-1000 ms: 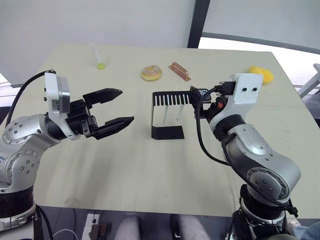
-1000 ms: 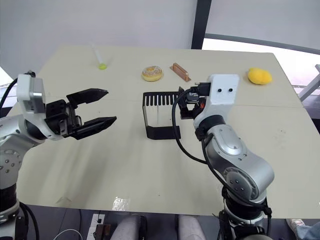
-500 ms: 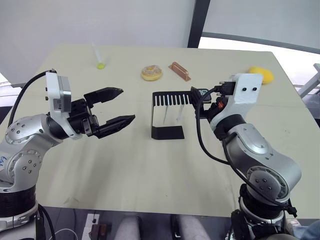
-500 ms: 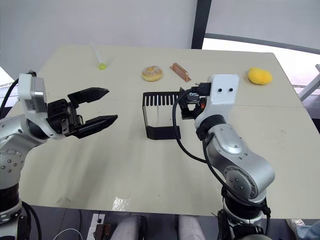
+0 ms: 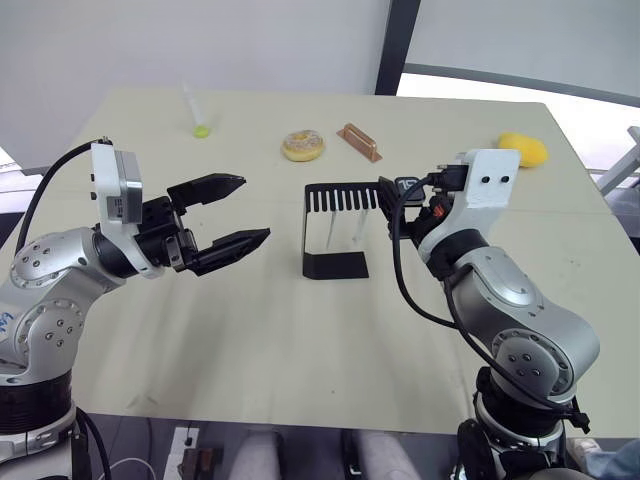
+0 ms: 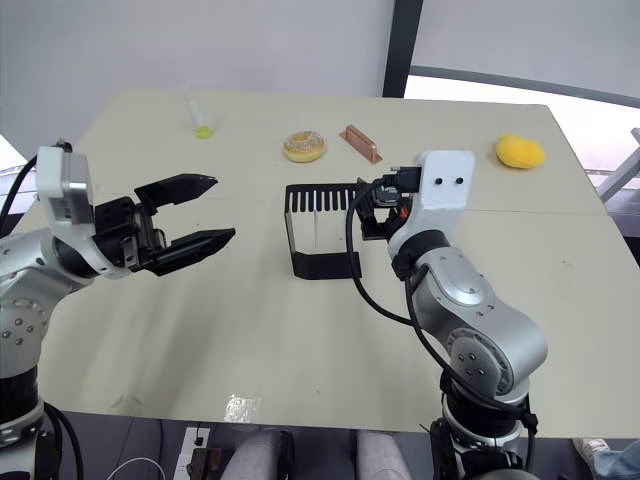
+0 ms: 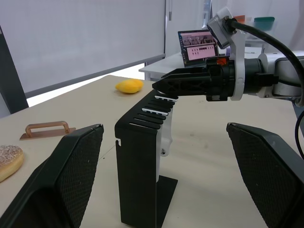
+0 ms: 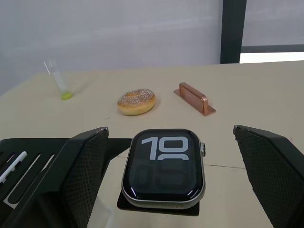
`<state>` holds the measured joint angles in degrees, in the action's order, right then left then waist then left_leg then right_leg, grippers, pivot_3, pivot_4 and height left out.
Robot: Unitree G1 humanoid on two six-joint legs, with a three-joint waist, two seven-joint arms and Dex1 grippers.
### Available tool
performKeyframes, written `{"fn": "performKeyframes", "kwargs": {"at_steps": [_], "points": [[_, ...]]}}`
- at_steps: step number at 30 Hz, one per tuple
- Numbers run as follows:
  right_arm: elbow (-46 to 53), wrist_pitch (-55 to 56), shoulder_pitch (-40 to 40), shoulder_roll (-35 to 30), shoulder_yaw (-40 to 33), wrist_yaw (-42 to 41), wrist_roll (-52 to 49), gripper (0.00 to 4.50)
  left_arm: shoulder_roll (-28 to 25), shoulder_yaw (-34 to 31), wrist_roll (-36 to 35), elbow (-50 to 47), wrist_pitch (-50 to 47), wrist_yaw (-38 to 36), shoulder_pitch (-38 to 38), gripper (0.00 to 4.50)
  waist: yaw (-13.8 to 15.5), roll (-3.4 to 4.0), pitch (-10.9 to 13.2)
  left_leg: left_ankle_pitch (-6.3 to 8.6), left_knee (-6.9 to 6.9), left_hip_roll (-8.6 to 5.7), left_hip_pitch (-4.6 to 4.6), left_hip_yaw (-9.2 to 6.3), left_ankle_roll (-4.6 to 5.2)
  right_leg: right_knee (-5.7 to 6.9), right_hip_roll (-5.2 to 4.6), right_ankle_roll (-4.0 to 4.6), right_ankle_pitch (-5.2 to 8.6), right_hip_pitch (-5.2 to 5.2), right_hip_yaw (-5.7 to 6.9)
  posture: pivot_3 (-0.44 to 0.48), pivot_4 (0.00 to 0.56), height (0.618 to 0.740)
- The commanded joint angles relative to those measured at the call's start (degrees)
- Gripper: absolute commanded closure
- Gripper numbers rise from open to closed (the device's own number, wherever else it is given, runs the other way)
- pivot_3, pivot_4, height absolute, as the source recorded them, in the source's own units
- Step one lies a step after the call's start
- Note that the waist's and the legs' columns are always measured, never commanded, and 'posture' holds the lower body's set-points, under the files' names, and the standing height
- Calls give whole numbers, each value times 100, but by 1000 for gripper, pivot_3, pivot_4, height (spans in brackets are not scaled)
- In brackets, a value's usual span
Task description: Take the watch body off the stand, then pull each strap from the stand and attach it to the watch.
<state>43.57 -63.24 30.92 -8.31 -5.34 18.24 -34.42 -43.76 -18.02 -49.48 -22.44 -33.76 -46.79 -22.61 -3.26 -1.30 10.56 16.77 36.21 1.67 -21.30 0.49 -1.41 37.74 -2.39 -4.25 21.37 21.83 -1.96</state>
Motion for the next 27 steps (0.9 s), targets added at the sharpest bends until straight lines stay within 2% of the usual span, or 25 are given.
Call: {"fn": "performKeyframes", "kwargs": {"at_steps": [1, 8, 9, 10, 14, 15, 27], "points": [[154, -7, 116, 18, -28, -111, 56, 46, 6, -57, -14, -146, 86, 64, -107, 0, -1, 0, 0, 0, -1, 0, 0, 0, 0, 0, 0, 0, 0, 1, 0, 0, 150, 740], [160, 6, 152, 18, -27, -209, 115, 46, 38, -36, 0, -145, 84, 115, -120, 0, -2, 0, 0, 0, -2, 0, -1, 0, 0, 0, 0, 0, 0, 3, 0, 0, 150, 740], [165, 8, 160, 21, -26, -222, 122, 563, 42, -34, 2, -146, 85, 119, -116, 0, -2, 0, 0, 0, -2, 0, -1, 0, 0, 0, 0, 0, 0, 3, 0, 0, 150, 740], [175, 19, 164, 23, -24, -240, 125, 801, 49, -33, 5, -148, 88, 121, -108, 0, -2, 0, 0, 0, -3, 0, -1, 0, 0, 0, 0, 0, 0, 4, -1, 0, 150, 740], [206, 50, 183, 43, -14, -309, 137, 2779, 69, -32, 21, -149, 98, 123, -84, 0, -2, 0, 0, 0, -4, 0, -4, 1, 0, 0, 0, 0, 0, 9, -1, 0, 150, 740], [211, 56, 188, 45, -12, -322, 145, 2928, 74, -33, 25, -150, 100, 124, -78, 0, -1, 0, 0, 0, -4, 0, -5, 1, 0, 0, 0, 0, 0, 10, -1, 0, 150, 740], [380, 491, 293, -110, -104, -680, 199, 2925, 109, -48, 91, -125, 184, 50, 31, 0, -2, 1, 1, 0, -5, 0, -16, 2, -1, 0, -1, 0, 0, 21, -2, 0, 150, 740]]}}
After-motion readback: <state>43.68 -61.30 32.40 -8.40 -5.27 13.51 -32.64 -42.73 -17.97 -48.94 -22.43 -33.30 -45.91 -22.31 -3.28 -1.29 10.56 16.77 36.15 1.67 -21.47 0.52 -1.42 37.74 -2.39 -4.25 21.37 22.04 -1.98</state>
